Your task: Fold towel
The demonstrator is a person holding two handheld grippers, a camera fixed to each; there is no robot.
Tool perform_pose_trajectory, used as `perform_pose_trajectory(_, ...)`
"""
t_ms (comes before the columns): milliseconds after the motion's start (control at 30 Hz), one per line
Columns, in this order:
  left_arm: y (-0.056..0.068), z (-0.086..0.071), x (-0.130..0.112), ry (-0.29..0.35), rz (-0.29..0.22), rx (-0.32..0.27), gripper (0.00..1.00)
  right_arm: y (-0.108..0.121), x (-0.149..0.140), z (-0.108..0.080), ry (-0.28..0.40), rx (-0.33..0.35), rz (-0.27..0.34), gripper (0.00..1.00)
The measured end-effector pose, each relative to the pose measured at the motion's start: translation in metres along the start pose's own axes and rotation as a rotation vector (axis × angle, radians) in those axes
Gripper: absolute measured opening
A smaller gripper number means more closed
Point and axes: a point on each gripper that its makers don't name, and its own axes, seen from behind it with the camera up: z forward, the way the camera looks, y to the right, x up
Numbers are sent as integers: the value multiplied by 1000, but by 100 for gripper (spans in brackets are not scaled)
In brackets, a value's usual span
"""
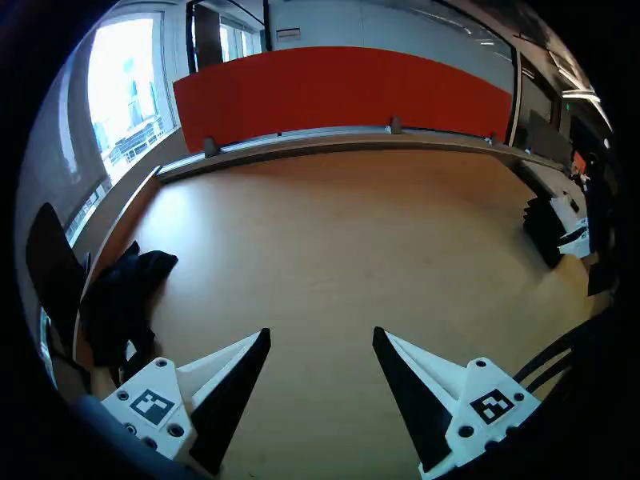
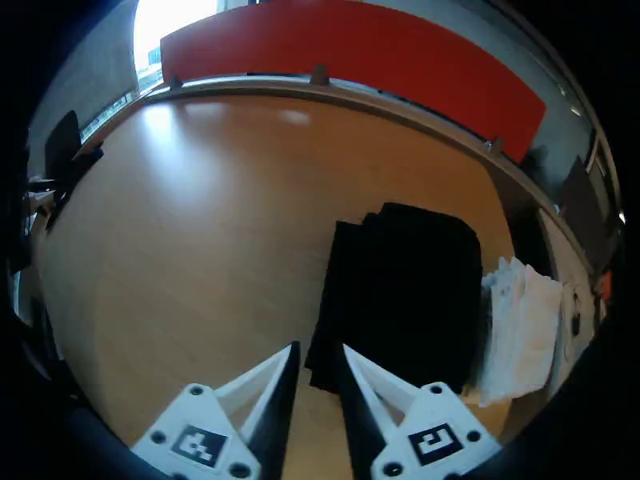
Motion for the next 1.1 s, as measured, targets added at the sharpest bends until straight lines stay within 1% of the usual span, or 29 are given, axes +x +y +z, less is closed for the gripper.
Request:
perform_pose_trajectory(67,0,0,0,1,0,-1,95,1,1,-3,11,-12,-3,68)
perform_pose_trajectory(167,0,0,1,3,2,-2,95,2,3,-7,27,-27,-2,85)
perform_pose_trajectory(200,0,0,2,4,2,-2,95,3,3,-9,34,-32,-1,92)
perform_pose_trajectory(300,0,0,3,8,0,-4,95,5,7,-14,57,-51,18,99)
perform_pose_trajectory(333,0,0,3,9,-1,-5,95,5,8,-15,64,-52,27,100)
perform_pose_trajectory(500,2,0,5,15,-2,-12,95,6,13,-23,92,-60,69,100)
perform_pose_trajectory(700,4,-1,8,23,6,-18,95,8,17,-34,131,-79,100,100)
perform_pose_trajectory(1000,1,-5,18,48,-1,-23,95,9,33,-56,237,-106,175,100)
perform_pose_trajectory(1100,0,-6,21,57,-2,-22,95,11,38,-62,277,-122,189,100)
